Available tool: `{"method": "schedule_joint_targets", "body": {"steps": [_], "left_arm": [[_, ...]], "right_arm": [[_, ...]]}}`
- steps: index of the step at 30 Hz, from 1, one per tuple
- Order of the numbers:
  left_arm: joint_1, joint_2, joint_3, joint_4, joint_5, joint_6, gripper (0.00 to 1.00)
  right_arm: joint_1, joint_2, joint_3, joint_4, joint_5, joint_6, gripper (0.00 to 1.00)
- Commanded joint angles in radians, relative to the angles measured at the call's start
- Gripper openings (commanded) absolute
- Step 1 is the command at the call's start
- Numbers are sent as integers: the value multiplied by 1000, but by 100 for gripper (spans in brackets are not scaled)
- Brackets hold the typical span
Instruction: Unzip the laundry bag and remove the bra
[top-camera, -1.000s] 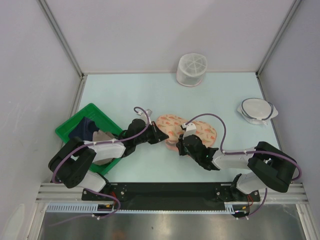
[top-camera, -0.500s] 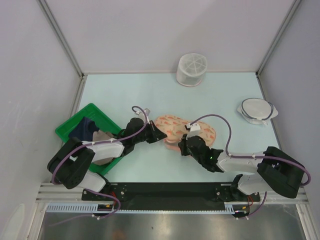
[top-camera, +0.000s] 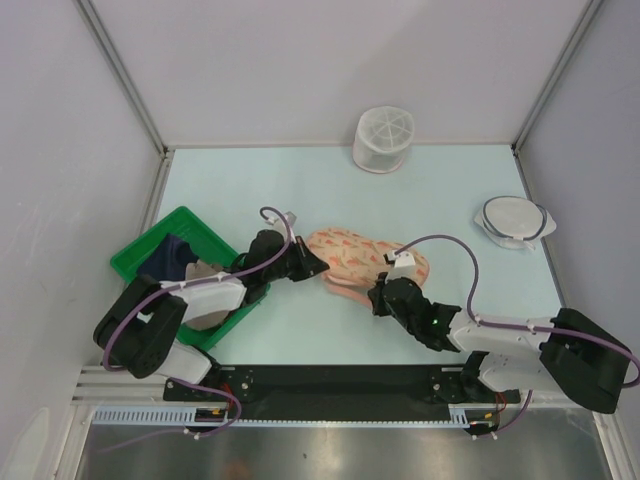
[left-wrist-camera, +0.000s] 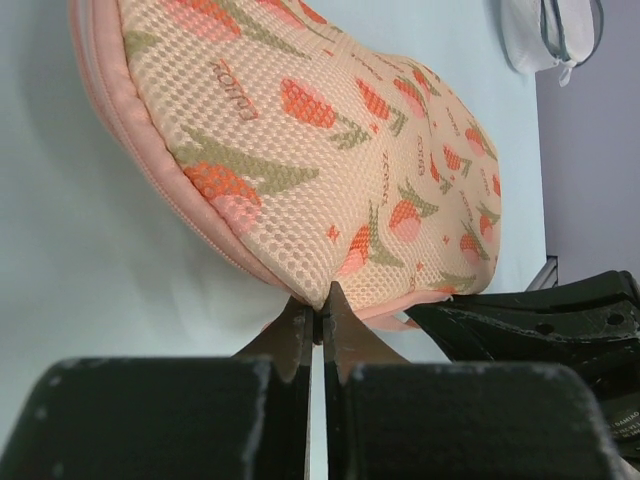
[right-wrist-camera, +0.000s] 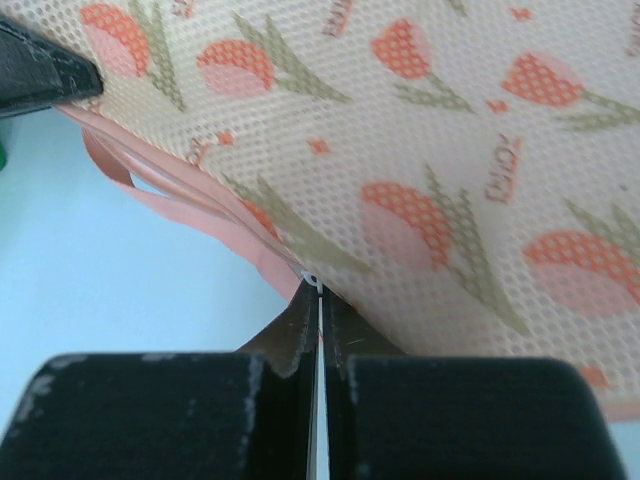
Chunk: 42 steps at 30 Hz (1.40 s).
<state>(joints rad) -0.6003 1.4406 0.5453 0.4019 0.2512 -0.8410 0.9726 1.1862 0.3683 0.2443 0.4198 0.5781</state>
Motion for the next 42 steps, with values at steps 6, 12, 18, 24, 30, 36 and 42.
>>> {"method": "schedule_joint_targets", "body": {"steps": [6, 12, 18, 24, 30, 36, 42], "left_arm": [[53, 38, 80, -20, -43, 82, 0], [65, 79, 108, -28, -43, 97, 0], [68, 115, 137, -32, -46, 109, 0], [69, 147, 176, -40, -50, 132, 0], [70, 153, 194, -61, -40, 155, 59], [60, 87, 98, -68, -59, 131, 80], [-18, 14, -10, -5, -59, 43, 82]], "right_arm": [[2, -105, -31, -123, 91, 55, 0], [1, -142, -35, -171, 102, 77, 0], [2, -175, -48, -194, 103, 91, 0], [2, -181, -45, -200, 86, 94, 0], [12, -155, -34, -132, 25, 117, 0], [55, -67, 4, -57, -18, 131, 0], [100, 47, 66, -1, -49, 126, 0]]}}
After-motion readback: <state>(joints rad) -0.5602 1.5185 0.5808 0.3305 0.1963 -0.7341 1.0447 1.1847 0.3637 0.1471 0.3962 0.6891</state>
